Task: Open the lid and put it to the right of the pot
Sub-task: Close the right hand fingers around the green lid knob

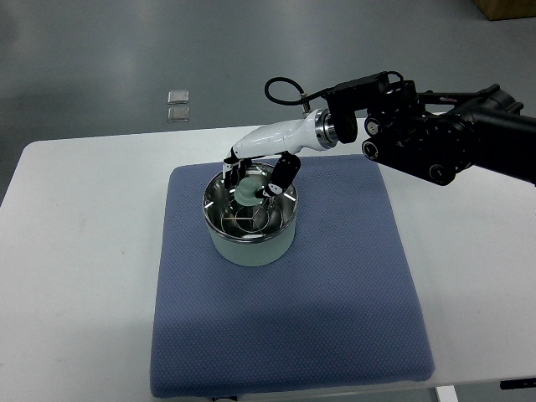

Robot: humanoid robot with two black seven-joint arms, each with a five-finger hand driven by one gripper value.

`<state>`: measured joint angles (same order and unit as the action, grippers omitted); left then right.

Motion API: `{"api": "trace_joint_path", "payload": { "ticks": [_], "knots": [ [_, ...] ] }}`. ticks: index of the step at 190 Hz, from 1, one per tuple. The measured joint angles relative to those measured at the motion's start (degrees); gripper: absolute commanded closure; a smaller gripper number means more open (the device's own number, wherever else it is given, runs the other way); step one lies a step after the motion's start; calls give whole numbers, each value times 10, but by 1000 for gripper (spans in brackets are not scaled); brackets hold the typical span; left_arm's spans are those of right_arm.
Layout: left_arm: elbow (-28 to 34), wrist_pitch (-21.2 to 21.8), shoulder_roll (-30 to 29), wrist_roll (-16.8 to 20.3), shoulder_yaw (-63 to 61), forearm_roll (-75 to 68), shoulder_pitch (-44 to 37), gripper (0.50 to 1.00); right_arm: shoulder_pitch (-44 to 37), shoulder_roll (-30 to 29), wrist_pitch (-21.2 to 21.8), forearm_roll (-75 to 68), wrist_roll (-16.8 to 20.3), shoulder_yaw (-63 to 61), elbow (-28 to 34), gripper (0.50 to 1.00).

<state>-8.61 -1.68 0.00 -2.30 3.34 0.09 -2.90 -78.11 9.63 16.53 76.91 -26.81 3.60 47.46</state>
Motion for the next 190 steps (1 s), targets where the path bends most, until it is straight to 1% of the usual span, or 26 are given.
{"api": "trace_joint_path", "payload": {
  "ticks": [18, 27, 38, 43, 53, 60, 72, 81, 101, 102, 104, 120, 190],
  "knots": [
    [0, 0, 0, 0, 0, 0, 0, 500, 1, 0, 0, 1, 0, 0, 0, 814],
    [0, 0, 0, 0, 0, 0, 0, 500, 1, 0, 0, 1, 0, 0, 0, 844],
    [0, 0, 0, 0, 0, 0, 0, 500, 1, 0, 0, 1, 0, 0, 0, 857],
    [0, 0, 0, 0, 0, 0, 0, 500, 1, 0, 0, 1, 0, 0, 0, 879],
    [0, 0, 0, 0, 0, 0, 0, 500, 1, 0, 0, 1, 0, 0, 0, 897],
    [0, 0, 0, 0, 0, 0, 0, 500, 1, 0, 0, 1, -1, 1, 0, 920],
    [0, 0, 0, 0, 0, 0, 0, 500, 1, 0, 0, 2, -3, 1, 0, 926],
    [0, 0, 0, 0, 0, 0, 0, 500, 1, 0, 0, 2, -4, 1, 0, 955],
    [0, 0, 0, 0, 0, 0, 0, 500, 1, 0, 1, 3, -6, 1, 0, 963],
    [0, 0, 0, 0, 0, 0, 0, 500, 1, 0, 1, 3, -6, 1, 0, 987],
    [0, 0, 0, 0, 0, 0, 0, 500, 1, 0, 1, 3, -6, 1, 0, 989],
    [0, 0, 0, 0, 0, 0, 0, 500, 1, 0, 1, 3, -6, 1, 0, 1000],
    [1, 0, 0, 0, 0, 0, 0, 500, 1, 3, 0, 0, -7, 0, 0, 1000]
  ]
}}
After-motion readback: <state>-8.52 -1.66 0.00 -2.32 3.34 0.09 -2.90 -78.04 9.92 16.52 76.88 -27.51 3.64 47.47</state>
